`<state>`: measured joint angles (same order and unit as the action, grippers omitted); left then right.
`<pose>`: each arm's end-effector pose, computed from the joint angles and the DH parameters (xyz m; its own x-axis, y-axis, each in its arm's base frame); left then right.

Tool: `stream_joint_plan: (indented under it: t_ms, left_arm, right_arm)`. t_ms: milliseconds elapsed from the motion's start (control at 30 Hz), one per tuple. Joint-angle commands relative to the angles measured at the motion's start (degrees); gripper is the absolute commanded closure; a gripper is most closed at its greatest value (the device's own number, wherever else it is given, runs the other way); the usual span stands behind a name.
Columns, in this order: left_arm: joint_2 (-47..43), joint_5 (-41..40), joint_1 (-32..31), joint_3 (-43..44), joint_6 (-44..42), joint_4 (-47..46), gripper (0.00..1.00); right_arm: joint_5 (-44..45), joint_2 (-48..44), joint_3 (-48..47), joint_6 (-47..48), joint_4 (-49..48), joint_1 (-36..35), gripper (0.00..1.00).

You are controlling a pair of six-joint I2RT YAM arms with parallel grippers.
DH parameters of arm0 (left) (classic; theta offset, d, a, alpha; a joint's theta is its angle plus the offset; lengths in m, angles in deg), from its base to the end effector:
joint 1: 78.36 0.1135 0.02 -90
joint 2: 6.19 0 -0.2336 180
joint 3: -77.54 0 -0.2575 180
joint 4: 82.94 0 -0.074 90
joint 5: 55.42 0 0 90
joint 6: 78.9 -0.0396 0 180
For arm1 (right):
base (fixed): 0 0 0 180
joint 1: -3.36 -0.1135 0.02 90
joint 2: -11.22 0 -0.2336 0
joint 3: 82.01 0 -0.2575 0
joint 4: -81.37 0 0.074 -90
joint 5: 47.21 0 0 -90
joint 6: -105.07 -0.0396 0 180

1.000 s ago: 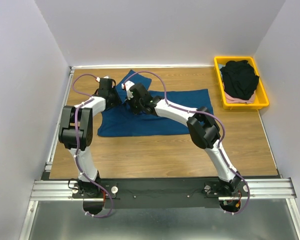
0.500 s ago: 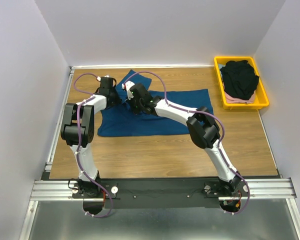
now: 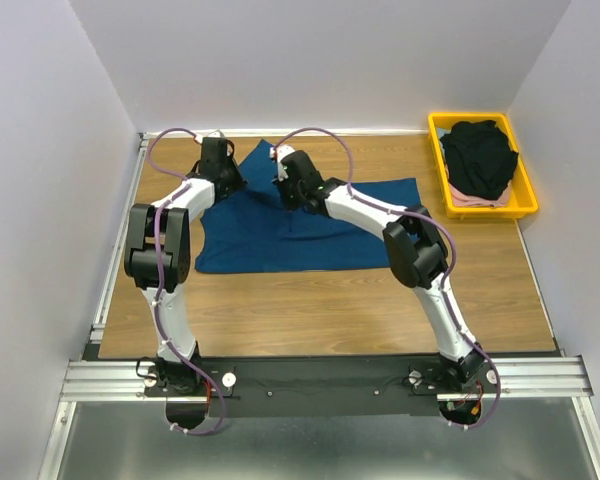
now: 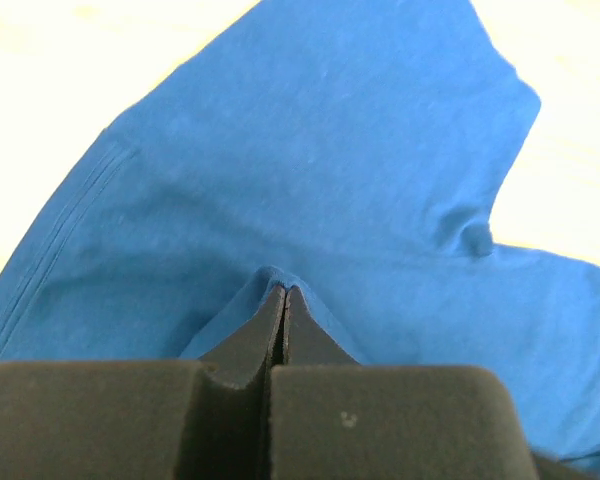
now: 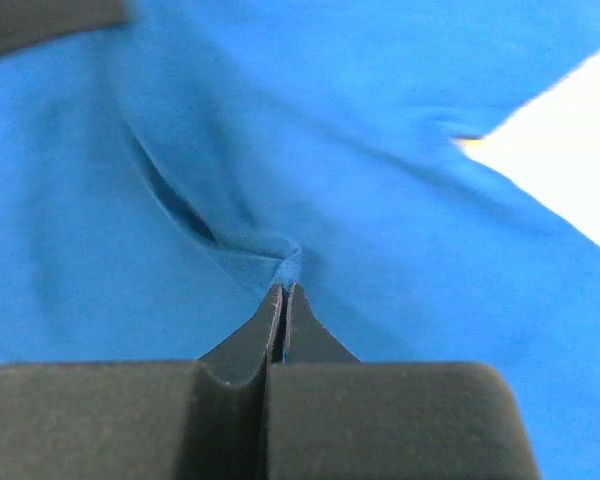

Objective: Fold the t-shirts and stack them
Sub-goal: Fold the tshirt

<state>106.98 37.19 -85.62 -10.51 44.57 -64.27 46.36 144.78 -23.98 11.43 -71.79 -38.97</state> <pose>0.4353 -0.0573 0.1622 -0.6194 -0.4765 -0.6239 -0.2166 0.8676 -0.4475 0.3877 0.3498 0.1605 -0.4990 -0.3688 -0.7842 -0.6056 0.7957 0.0111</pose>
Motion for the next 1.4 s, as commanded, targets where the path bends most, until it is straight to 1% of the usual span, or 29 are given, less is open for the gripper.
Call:
stream_joint_plan:
  t_ms: [0,100,133,267,333,367,433,467,500,567,633,667,700,733,767,800,833,867,900,933,967,1000,1067,1100,1133,1233,1267,1333,1367]
  left_arm:
    - [2.6,1.9,-0.4,2.8,-0.3,-0.9,1.0]
    - [4.2,2.7,-0.6,4.3,-0.2,-1.0,0.99]
    - [4.6,2.9,-0.6,4.9,-0.1,-1.1,0.94]
    - [6.7,4.0,-0.9,5.9,0.1,-1.3,0.85]
    - [7.0,3.9,-0.9,5.9,0.2,-1.8,0.76]
    - [6.9,3.6,-0.8,5.9,0.3,-1.9,0.62]
    - [6.6,3.2,-0.9,6.2,0.4,-2.0,0.55]
    - [6.5,2.8,-0.9,6.3,0.5,-2.0,0.46]
    - [5.8,2.3,-0.9,6.4,0.5,-2.0,0.45]
    - [4.4,1.9,-0.9,6.3,0.5,-1.9,0.37]
    - [1.0,1.0,-0.9,5.6,0.1,-1.3,0.34]
    - [-0.6,0.3,-0.9,4.1,-0.4,-1.0,0.28]
    - [-4.2,-1.4,-0.9,2.9,-0.8,-0.5,0.27]
    - [-6.4,-2.2,-0.9,1.7,-1.0,0.4,0.26]
    - [-8.6,-4.3,-0.9,-1.8,-1.3,1.0,0.21]
    - [-13.4,-7.0,-0.9,-3.9,-1.7,1.4,0.21]
    - [-15.8,-8.2,-0.8,-6.3,-1.8,2.3,0.21]
    - [-18.3,-9.5,-0.6,-11.1,-1.9,2.9,0.16]
    - [-23.4,-11.8,-0.5,-13.7,-2.0,3.4,0.15]
    - [-26.0,-12.6,0.1,-16.3,-1.8,4.6,0.15]
    - [-28.4,-13.2,0.4,-21.4,-1.3,5.2,0.15]
    - [-33.1,-13.9,0.9,-24.0,-0.7,5.8,0.15]
    - [-37.8,-13.9,2.6,-31.1,1.7,7.6,0.15]
    - [-42.0,-14.1,3.0,-33.0,2.6,8.8,0.15]
    - [-44.1,-14.3,3.4,-35.0,3.9,9.0,0.16]
    - [-49.3,-13.4,4.7,-42.7,7.8,8.5,0.17]
    - [-49.7,-12.8,5.1,-42.7,8.5,8.3,0.17]
    - [-50.0,-11.5,5.7,-45.0,10.8,7.6,0.19]
    - [-49.8,-11.5,5.8,-45.5,11.6,6.9,0.21]
  right_arm:
    - [1.1,0.7,-1.1,-4.0,0.4,2.8,0.98]
    - [-0.5,1.7,-0.6,-5.9,0.4,4.4,0.94]
    - [-1.1,2.0,-0.4,-7.3,0.4,5.1,0.88]
    - [-1.8,2.4,0.4,-10.0,0.4,6.3,0.78]
    - [-1.5,2.4,0.6,-11.0,0.4,6.8,0.71]
    - [-1.5,2.4,0.6,-11.4,0.4,7.0,0.68]
    - [-1.6,2.3,0.6,-12.2,0.4,7.5,0.63]
    - [-1.6,2.3,0.6,-12.4,0.4,8.0,0.62]
    - [-1.3,1.9,0.6,-12.5,0.5,8.1,0.59]
    - [-1.0,0.7,1.2,-11.9,0.5,8.2,0.58]
    - [-2.4,-1.8,2.1,-10.8,0.6,8.2,0.55]
    - [-2.6,-2.8,4.1,-10.5,0.6,8.2,0.53]
    - [-2.9,-4.1,5.4,-10.3,0.6,8.2,0.53]
    - [-2.8,-6.6,6.8,-10.2,0.6,8.2,0.48]
    - [-2.6,-8.4,8.7,-10.2,0.6,8.3,0.47]
    - [-2.3,-10.1,12.6,-10.4,0.6,8.5,0.46]
    - [-2.1,-11.6,15.1,-11.4,0.6,8.7,0.42]
    - [-2.3,-15.5,17.4,-12.0,0.6,9.4,0.42]
    - [-2.4,-17.2,19.7,-12.9,0.6,10.0,0.4]
    - [-2.7,-21.2,24.9,-14.6,0.6,11.2,0.38]
    - [-2.6,-23.1,27.3,-15.6,0.6,11.8,0.36]
    - [-2.5,-25.4,30.2,-17.6,0.6,12.5,0.33]
    - [-2.1,-31.5,37.9,-19.6,0.6,14.7,0.31]
    - [-1.5,-33.4,42.2,-21.3,0.6,15.6,0.3]
    - [-1.5,-35.3,42.2,-22.1,0.6,16.4,0.3]
    - [-0.2,-42.4,51.9,-24.7,0.6,21.7,0.27]
    - [-0.7,-43.9,52.0,-25.4,0.6,23.2,0.27]
    - [-2.1,-47.6,56.3,-27.6,0.4,26.4,0.27]
    - [-3.2,-48.5,57.3,-27.9,0.3,29.6,0.27]
